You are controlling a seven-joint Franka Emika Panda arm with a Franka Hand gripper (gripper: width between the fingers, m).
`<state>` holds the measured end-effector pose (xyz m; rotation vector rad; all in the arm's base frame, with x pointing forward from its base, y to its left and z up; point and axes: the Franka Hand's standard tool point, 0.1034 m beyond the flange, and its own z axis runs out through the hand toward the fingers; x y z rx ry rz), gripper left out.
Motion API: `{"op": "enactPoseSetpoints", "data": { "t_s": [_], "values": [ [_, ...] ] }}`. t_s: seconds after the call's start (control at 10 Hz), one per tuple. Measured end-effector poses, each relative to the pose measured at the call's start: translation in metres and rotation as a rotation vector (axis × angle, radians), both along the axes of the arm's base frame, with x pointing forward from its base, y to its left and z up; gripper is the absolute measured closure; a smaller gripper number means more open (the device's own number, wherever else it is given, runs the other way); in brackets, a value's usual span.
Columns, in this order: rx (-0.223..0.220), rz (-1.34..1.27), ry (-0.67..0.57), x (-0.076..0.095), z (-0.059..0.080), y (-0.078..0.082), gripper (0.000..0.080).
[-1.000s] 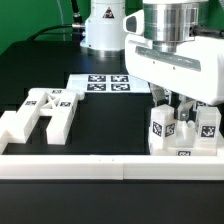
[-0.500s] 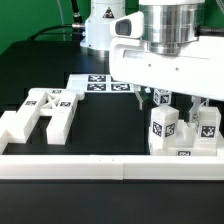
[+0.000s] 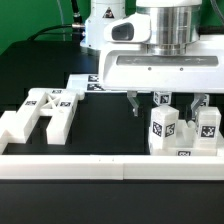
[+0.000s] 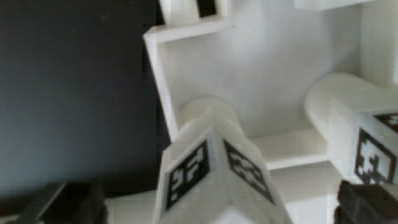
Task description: Assemble chair
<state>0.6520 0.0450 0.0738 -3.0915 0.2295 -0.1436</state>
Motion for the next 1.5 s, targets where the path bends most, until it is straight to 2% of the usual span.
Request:
{"op": "enactPoseSetpoints", "data": {
  "t_s": [0.3,0.8,0.9,1.0,1.1,1.2,1.5],
  "values": [
    [-0.051,0.281,-0.008,0.0019,0.0016,-0.0034,0.0151],
    [-0.097,0.556,-0.008,0.0019,0.0017,-0.0060,0.0151],
    [-0.099,0.581,-0.008,0.0018,0.0013,-0.0070,0.0271],
    [-0.098,0.575,-0.007,0.0018,0.0012,-0.0071,0.0271],
    [-0.096,0.557,-0.007,0.0017,0.0010,-0.0071,0.0410],
    [-0.095,0.542,-0.007,0.0017,0.0011,-0.0071,0.0511],
    [-0.081,0.418,-0.005,0.0015,0.0010,-0.0070,0.0510]
  ]
}}
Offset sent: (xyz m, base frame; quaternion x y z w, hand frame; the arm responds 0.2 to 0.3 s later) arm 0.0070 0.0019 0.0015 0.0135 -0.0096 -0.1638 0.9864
